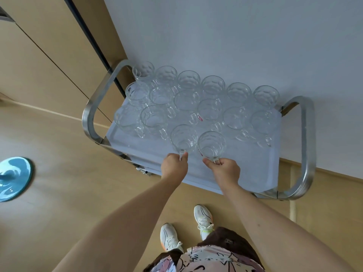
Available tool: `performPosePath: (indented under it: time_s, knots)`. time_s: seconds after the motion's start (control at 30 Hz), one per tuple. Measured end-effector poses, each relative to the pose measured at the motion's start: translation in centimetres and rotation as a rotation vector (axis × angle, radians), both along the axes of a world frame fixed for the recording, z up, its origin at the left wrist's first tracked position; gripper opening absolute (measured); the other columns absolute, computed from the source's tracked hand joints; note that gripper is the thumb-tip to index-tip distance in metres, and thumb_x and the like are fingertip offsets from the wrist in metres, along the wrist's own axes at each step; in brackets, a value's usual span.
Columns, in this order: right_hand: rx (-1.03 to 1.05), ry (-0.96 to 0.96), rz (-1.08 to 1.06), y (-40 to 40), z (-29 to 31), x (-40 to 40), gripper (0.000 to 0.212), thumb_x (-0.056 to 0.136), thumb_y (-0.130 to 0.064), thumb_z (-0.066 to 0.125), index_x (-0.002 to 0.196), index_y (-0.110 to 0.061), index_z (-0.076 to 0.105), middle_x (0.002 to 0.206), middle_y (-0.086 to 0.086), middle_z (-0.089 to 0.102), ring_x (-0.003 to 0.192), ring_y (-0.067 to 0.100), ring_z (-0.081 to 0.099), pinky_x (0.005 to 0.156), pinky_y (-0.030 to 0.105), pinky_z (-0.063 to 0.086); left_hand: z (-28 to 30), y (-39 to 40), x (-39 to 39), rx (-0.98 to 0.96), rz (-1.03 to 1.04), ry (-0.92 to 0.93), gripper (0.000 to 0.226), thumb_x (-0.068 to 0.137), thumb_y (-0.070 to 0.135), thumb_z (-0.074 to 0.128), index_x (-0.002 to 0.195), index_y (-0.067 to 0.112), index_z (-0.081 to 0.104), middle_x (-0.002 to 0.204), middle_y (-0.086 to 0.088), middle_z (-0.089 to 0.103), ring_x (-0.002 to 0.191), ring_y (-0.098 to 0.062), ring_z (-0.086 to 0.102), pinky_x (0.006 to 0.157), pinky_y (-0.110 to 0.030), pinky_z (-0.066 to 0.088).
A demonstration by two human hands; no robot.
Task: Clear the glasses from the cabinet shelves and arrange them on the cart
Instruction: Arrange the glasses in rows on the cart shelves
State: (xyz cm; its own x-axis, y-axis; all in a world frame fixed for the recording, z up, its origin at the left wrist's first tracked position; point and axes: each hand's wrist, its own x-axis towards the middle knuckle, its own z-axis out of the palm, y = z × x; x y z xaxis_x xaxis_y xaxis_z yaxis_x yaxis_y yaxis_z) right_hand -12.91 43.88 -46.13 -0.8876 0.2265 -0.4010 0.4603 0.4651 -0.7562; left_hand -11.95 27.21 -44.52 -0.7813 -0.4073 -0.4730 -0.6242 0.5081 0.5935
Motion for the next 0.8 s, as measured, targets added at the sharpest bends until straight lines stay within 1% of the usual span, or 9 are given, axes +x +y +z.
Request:
performPosePath:
  time_s: [0.07, 0.13, 0.17, 0.23, 0.33, 0.4, 0.47, 0.57, 0.8]
  knots:
    - [0.071, 0.005, -0.005, 0.0, 0.5, 0.0, 0.049, 0.07, -0.052, 0.086, 0.065, -0.018, 0.05, 0.058, -0.01, 0.049, 0.057, 0.016, 0.045, 0.056, 0.031, 0.035, 0.7, -0.9, -0.6, -0.184, -0.075, 0.042, 0.045, 0.094, 0.047, 0.063, 0.067, 0.016, 0.044, 0.084, -0.002, 0.048, 0.061, -0.018, 0.045, 0.058, -0.032, 0.034]
    - [0.107, 0.001, -0.031, -0.1, 1.0, -0.3, 0.061, 0.065, -0.054, 0.089, 0.1, -0.015, 0.057, 0.096, -0.004, 0.06, 0.085, 0.02, 0.058, 0.073, 0.033, 0.044, 1.5, -1.8, -1.3, -0.229, -0.08, 0.14, 0.04, 0.083, 0.045, 0.077, 0.094, 0.019, 0.049, 0.106, 0.002, 0.043, 0.084, -0.019, 0.052, 0.075, -0.032, 0.043]
    - [0.093, 0.019, -0.046, -0.1, 1.2, -0.5, 0.075, 0.062, -0.051, 0.091, 0.116, -0.015, 0.053, 0.111, -0.001, 0.057, 0.096, 0.021, 0.058, 0.08, 0.033, 0.044, 1.7, -2.3, -1.8, -0.247, -0.103, 0.185, 0.052, 0.078, 0.042, 0.083, 0.108, 0.018, 0.047, 0.117, 0.002, 0.041, 0.1, -0.021, 0.051, 0.087, -0.033, 0.045]
    - [0.045, 0.066, -0.024, -0.2, 1.7, -1.0, 0.1, 0.059, -0.045, 0.095, 0.139, -0.018, 0.041, 0.13, 0.002, 0.053, 0.113, 0.022, 0.056, 0.093, 0.037, 0.046, 2.1, -2.9, -2.9, -0.338, -0.223, 0.231, 0.085, 0.071, 0.039, 0.088, 0.136, 0.019, 0.037, 0.14, -0.004, 0.035, 0.126, -0.026, 0.038, 0.108, -0.035, 0.037]
    - [0.063, 0.084, 0.077, -0.4, 2.3, -2.1, 0.115, 0.059, -0.04, 0.096, 0.151, -0.019, 0.032, 0.144, 0.005, 0.049, 0.129, 0.025, 0.05, 0.106, 0.04, 0.042, 2.7, -3.3, -4.8, -0.437, -0.474, 0.218, 0.118, 0.069, 0.043, 0.088, 0.157, 0.023, 0.012, 0.163, -0.006, 0.016, 0.149, -0.03, 0.014, 0.123, -0.041, 0.018]
    - [0.073, 0.093, 0.112, -0.4, 2.4, -2.7, 0.109, 0.058, -0.037, 0.097, 0.148, -0.019, 0.038, 0.143, 0.004, 0.052, 0.13, 0.026, 0.051, 0.108, 0.04, 0.041, 2.9, -3.3, -6.1, -0.425, -0.631, 0.18, 0.12, 0.07, 0.042, 0.087, 0.16, 0.022, 0.01, 0.165, -0.005, 0.018, 0.152, -0.03, 0.014, 0.125, -0.041, 0.013]
    - [0.032, 0.11, 0.11, -0.1, 2.6, -3.1, 0.101, 0.055, -0.033, 0.097, 0.142, -0.02, 0.046, 0.136, 0.001, 0.058, 0.125, 0.025, 0.054, 0.106, 0.045, 0.044, 3.2, -3.2, -7.2, -0.363, -0.683, 0.137, 0.115, 0.067, 0.039, 0.088, 0.158, 0.02, 0.02, 0.156, -0.005, 0.032, 0.142, -0.03, 0.031, 0.116, -0.039, 0.029]
    - [-0.003, 0.113, 0.089, 0.2, 2.7, -3.8, 0.101, 0.054, -0.03, 0.098, 0.141, -0.021, 0.048, 0.135, 0.0, 0.06, 0.124, 0.023, 0.055, 0.106, 0.046, 0.045, 3.3, -3.1, -7.9, -0.364, -0.643, 0.136, 0.102, 0.065, 0.042, 0.087, 0.148, 0.016, 0.034, 0.143, -0.007, 0.04, 0.129, -0.029, 0.041, 0.101, -0.039, 0.043]
    - [-0.008, 0.128, 0.081, -0.4, 2.5, -4.9, 0.11, 0.056, -0.03, 0.098, 0.15, -0.021, 0.041, 0.143, 0.002, 0.056, 0.129, 0.024, 0.053, 0.109, 0.044, 0.043, 3.0, -2.7, -8.9, -0.478, -0.576, 0.185, 0.089, 0.068, 0.054, 0.081, 0.136, 0.014, 0.042, 0.133, -0.008, 0.046, 0.118, -0.031, 0.05, 0.093, -0.037, 0.044]
